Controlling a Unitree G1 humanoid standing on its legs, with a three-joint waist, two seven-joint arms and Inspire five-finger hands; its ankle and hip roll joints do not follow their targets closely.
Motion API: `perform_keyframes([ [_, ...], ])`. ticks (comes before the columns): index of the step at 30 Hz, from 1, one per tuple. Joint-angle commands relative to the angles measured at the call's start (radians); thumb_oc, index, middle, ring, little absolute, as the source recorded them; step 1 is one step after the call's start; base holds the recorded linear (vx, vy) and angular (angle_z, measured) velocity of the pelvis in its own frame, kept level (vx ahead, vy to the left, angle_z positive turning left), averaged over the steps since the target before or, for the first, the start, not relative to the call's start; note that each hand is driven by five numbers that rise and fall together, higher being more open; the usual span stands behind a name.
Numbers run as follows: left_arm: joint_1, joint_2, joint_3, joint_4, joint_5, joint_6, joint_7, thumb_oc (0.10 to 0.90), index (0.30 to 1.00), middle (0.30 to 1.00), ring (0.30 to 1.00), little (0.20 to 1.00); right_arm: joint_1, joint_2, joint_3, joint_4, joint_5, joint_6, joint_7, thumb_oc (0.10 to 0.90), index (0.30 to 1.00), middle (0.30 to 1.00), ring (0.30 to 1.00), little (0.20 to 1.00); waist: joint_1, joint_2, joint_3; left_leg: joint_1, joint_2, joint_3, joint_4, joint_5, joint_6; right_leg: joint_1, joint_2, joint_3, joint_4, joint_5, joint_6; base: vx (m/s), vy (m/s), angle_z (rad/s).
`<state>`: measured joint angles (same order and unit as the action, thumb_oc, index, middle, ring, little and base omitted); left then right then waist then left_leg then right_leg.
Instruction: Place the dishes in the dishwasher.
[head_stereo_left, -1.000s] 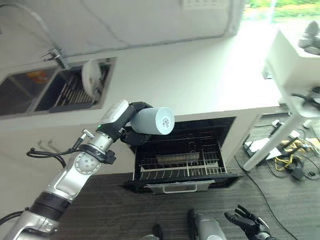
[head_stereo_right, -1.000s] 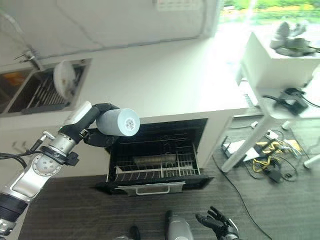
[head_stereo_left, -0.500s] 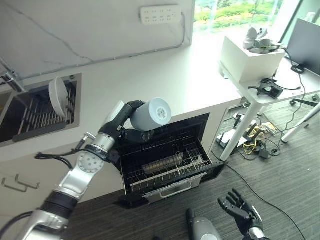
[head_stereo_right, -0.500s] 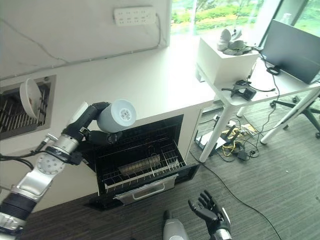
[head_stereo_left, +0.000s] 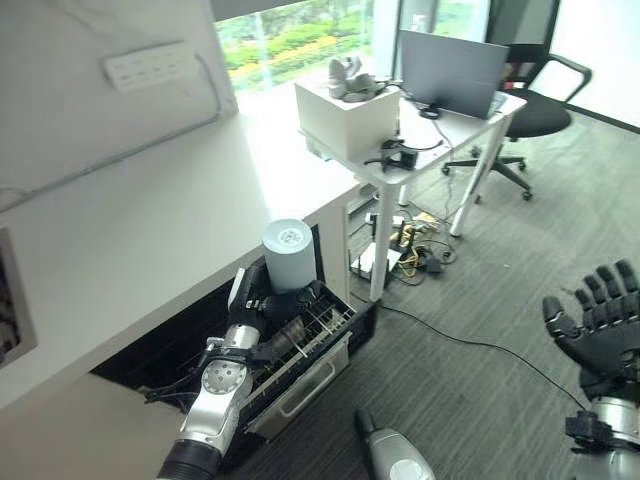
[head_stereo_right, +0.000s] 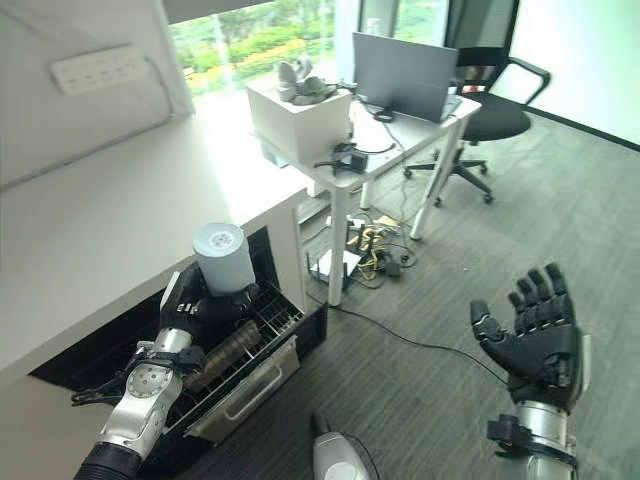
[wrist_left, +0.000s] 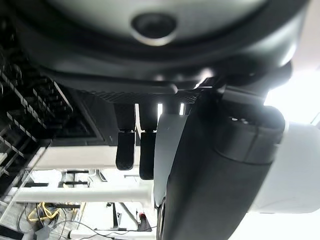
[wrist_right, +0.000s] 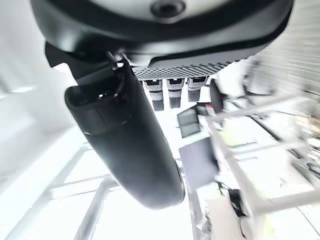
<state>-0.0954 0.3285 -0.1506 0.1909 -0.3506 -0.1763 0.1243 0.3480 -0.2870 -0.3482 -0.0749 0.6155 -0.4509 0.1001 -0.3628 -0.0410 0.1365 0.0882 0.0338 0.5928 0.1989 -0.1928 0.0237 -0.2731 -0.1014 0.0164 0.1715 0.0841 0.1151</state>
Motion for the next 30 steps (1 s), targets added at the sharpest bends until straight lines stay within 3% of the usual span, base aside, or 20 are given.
perform_keyframes([
  [1,-0.069,0.023,0.079,-0.091,-0.014,-0.085,0.091,0.400,0.300,0.300,0.300,0.300,-0.051,-0.108,0.034,-0.106,-0.108,-0.065,0.004,0.800,0.900,0.900,0.900,0.900,0.039,0.022,-0.033,-0.036,0.064,-0.181,0.101,-0.095,-0.019,0.031,-0.069,0.009,0.129,-0.124,0.097,-0.03,0.030,-0.24],
  [6,-0.062,0.012,0.071,-0.103,0.065,-0.078,0.226,0.400,0.300,0.300,0.300,0.300,-0.074,-0.144,0.069,-0.209,-0.053,-0.055,0.088,0.800,0.900,0.900,0.900,0.900,0.057,0.015,-0.036,-0.043,0.054,-0.207,0.101,-0.095,-0.019,0.039,-0.062,0.008,0.129,-0.126,0.090,-0.02,0.002,-0.04],
  [7,-0.055,-0.001,0.057,-0.116,0.118,-0.077,0.261,0.400,0.300,0.300,0.300,0.300,-0.116,-0.149,0.121,-0.236,-0.036,-0.016,0.101,0.800,0.900,0.900,0.900,0.900,0.076,0.012,-0.038,-0.048,0.054,-0.218,0.101,-0.091,-0.021,0.044,-0.065,-0.004,0.129,-0.129,0.086,-0.03,-0.016,0.10],
  [9,-0.040,-0.001,0.041,-0.144,0.185,-0.084,0.290,0.400,0.300,0.300,0.300,0.300,-0.181,-0.157,0.192,-0.241,-0.032,0.026,0.109,0.800,0.900,0.900,0.900,0.900,0.107,0.012,-0.036,-0.055,0.055,-0.234,0.101,-0.084,-0.028,0.057,-0.068,-0.019,0.129,-0.137,0.082,-0.01,-0.011,0.07],
  [18,-0.048,0.015,-0.019,-0.132,0.391,-0.122,0.480,0.400,0.300,0.300,0.300,0.300,-0.300,-0.165,0.359,-0.247,-0.080,0.071,0.085,0.800,0.900,0.900,0.900,0.900,0.183,0.002,-0.054,-0.097,0.060,-0.287,0.101,-0.062,-0.042,0.086,-0.083,-0.076,0.129,-0.155,0.071,0.01,-0.021,0.38],
  [20,-0.046,0.020,-0.029,-0.146,0.428,-0.124,0.489,0.400,0.300,0.300,0.300,0.300,-0.324,-0.165,0.395,-0.239,-0.051,0.140,0.092,0.800,0.900,0.900,0.900,0.900,0.208,0.000,-0.060,-0.113,0.063,-0.305,0.101,-0.058,-0.046,0.097,-0.090,-0.103,0.129,-0.166,0.069,0.02,-0.046,0.48],
  [24,-0.062,0.026,-0.059,-0.135,0.485,-0.131,0.545,0.400,0.300,0.300,0.300,0.300,-0.357,-0.163,0.448,-0.222,-0.063,0.159,0.075,0.800,0.900,0.900,0.900,0.900,0.237,-0.003,-0.066,-0.138,0.068,-0.336,0.101,-0.050,-0.055,0.113,-0.098,-0.140,0.129,-0.180,0.067,0.02,-0.055,0.39],
  [30,-0.043,0.025,-0.086,-0.157,0.537,-0.162,0.543,0.400,0.300,0.300,0.300,0.300,-0.409,-0.160,0.524,-0.217,-0.064,0.185,0.033,0.800,0.900,0.900,0.900,0.900,0.288,-0.006,-0.065,-0.165,0.068,-0.380,0.101,-0.040,-0.064,0.140,-0.109,-0.190,0.129,-0.199,0.058,0.05,-0.038,0.45],
])
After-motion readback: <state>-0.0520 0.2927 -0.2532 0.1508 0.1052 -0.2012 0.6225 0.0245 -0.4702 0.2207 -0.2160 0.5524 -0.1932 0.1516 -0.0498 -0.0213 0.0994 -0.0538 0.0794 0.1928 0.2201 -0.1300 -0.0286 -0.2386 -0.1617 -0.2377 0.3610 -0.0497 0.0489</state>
